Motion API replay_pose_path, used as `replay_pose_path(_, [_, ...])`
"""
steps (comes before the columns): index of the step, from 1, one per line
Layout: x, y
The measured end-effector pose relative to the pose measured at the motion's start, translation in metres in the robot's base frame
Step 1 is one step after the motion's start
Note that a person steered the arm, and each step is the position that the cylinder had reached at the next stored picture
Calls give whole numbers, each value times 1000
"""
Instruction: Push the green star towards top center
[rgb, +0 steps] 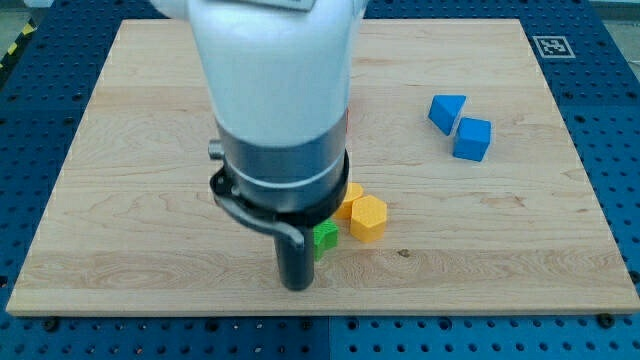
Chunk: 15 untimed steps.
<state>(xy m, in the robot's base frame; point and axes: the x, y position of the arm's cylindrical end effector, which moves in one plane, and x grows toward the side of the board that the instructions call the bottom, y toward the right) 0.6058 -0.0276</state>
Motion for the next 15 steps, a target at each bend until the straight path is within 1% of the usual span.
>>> replay_pose_path(1, [13, 3])
replay_pose_path(2, [13, 10])
replay_pose_path(3, [4, 30])
replay_pose_path(4, [-12, 39])
replay_pose_path(5, [-18, 39])
replay_pose_path(7, [-52, 1])
replay_pose_path(9, [-91, -16])
replay_pose_path(11, [-113, -59])
replay_pose_path(12, [-139, -59])
replay_pose_path(13, [-141, -54])
replay_pose_path(14, [-124, -40])
replay_pose_path(15, [-133, -31])
